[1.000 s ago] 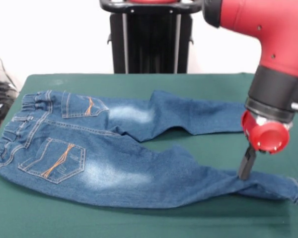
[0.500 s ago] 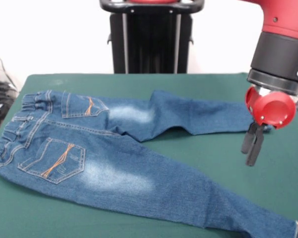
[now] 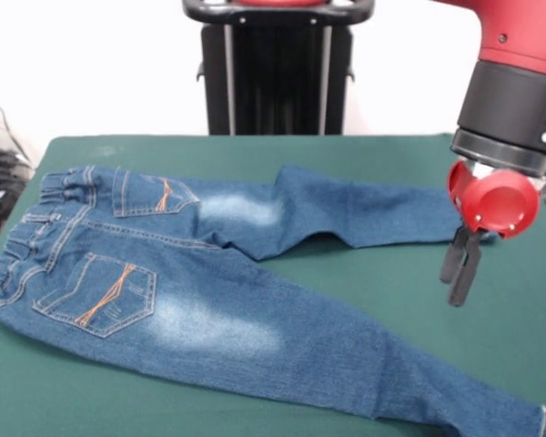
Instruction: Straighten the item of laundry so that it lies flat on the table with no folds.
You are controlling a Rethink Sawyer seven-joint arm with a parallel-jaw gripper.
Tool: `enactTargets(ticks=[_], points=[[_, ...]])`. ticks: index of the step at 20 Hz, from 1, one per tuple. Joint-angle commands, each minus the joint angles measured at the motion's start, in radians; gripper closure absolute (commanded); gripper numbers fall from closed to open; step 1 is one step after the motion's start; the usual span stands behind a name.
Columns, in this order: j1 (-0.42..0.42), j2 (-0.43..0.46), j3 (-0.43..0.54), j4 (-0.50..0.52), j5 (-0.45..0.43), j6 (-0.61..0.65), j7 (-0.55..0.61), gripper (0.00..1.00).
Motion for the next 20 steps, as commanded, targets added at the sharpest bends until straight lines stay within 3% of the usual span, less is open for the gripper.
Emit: enactTargets(ticks=[1,5,15,20], points=[[-0.009,0.044,0.137,0.067,-0.031,0.039,0.104,0.00],[-0.004,0.108,0.082,0.000,-0.039,0.087,0.139,0.00],[-0.017,0.366,-0.166,-0.402,0.047,0.314,0.462,0.00],[-0.049,0.462,-0.271,-0.542,0.090,0.379,0.566,0.00]])
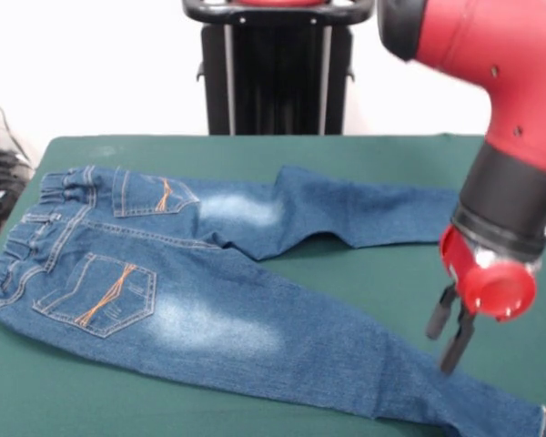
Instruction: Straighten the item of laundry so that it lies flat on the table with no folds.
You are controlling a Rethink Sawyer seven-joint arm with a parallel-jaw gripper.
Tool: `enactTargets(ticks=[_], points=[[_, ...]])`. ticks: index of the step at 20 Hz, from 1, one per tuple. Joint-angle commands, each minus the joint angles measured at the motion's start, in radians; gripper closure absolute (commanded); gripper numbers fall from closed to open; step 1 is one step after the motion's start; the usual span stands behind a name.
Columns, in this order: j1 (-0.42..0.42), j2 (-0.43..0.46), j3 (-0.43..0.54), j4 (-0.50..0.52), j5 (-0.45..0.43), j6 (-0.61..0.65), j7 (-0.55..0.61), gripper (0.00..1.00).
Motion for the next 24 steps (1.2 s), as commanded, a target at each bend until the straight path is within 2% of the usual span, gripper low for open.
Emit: enactTargets(ticks=[1,10,16,20,24], points=[[-0.033,0.205,-0.108,-0.270,0.077,0.211,0.534,0.00],[-0.075,0.249,-0.201,-0.431,0.119,0.322,0.651,0.00],[-0.089,0.289,-0.250,-0.514,0.152,0.339,0.734,0.00],[-0.059,0.281,-0.245,-0.509,0.168,0.345,0.751,0.00],[0.000,0.221,-0.178,-0.424,0.155,0.355,0.715,0.00]])
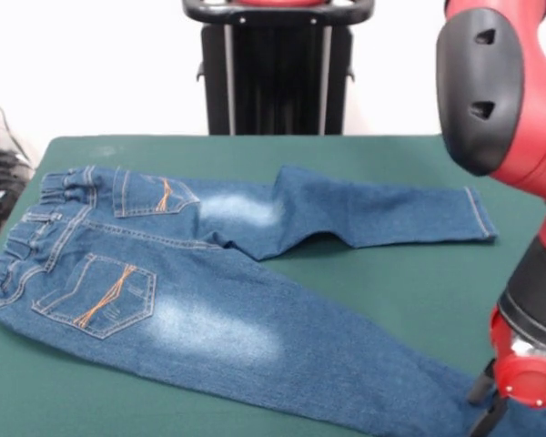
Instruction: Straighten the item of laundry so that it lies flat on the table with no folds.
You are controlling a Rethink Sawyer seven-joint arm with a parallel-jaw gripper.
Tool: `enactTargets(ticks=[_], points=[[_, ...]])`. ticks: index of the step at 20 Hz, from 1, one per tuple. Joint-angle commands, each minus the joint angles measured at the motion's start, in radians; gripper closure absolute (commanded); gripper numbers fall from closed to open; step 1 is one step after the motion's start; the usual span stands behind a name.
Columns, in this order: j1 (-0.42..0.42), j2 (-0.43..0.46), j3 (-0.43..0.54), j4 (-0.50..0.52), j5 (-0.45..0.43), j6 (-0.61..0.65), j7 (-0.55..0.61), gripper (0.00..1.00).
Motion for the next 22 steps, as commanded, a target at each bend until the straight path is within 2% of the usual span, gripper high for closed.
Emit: enactTargets(ticks=[1,7,11,14,22], points=[[0.096,-0.043,0.078,-0.007,0.053,0.095,0.306,0.00],[0.166,-0.120,0.182,0.170,0.021,0.008,0.193,0.00],[0.179,-0.148,0.234,0.250,0.001,-0.054,0.134,0.00],[0.177,-0.147,0.248,0.263,-0.008,-0.081,0.125,0.00],[0.136,-0.099,0.214,0.199,-0.026,-0.082,0.153,0.00]])
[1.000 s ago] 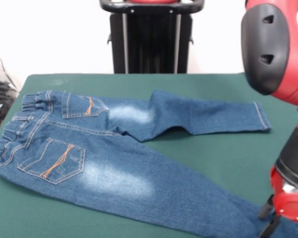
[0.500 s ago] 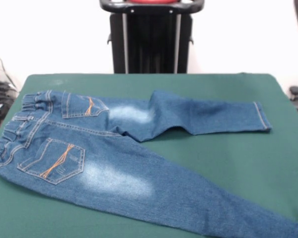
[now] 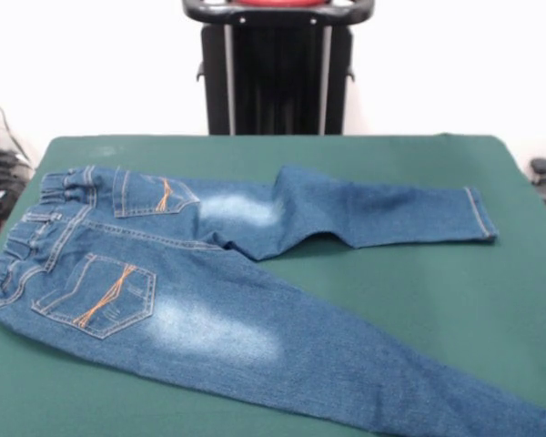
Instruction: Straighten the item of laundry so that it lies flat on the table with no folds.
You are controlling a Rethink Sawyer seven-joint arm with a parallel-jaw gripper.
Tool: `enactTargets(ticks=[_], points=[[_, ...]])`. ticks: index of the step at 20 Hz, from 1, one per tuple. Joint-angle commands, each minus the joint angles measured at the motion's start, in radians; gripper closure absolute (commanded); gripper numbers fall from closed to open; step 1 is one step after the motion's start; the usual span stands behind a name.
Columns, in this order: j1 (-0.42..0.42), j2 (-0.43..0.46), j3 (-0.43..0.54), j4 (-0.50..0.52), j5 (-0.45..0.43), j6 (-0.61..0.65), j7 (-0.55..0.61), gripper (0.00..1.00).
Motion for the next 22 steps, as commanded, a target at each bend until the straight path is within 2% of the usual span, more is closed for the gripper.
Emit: enactTargets(ticks=[1,7,11,22], points=[[-0.037,0.048,0.115,0.083,-0.026,-0.029,0.148,0.00],[-0.050,0.000,0.155,0.145,-0.064,-0.047,0.057,0.00],[-0.047,-0.054,0.198,0.229,-0.091,-0.081,-0.014,0.00],[-0.058,-0.175,0.291,0.371,-0.187,-0.138,-0.104,0.00]])
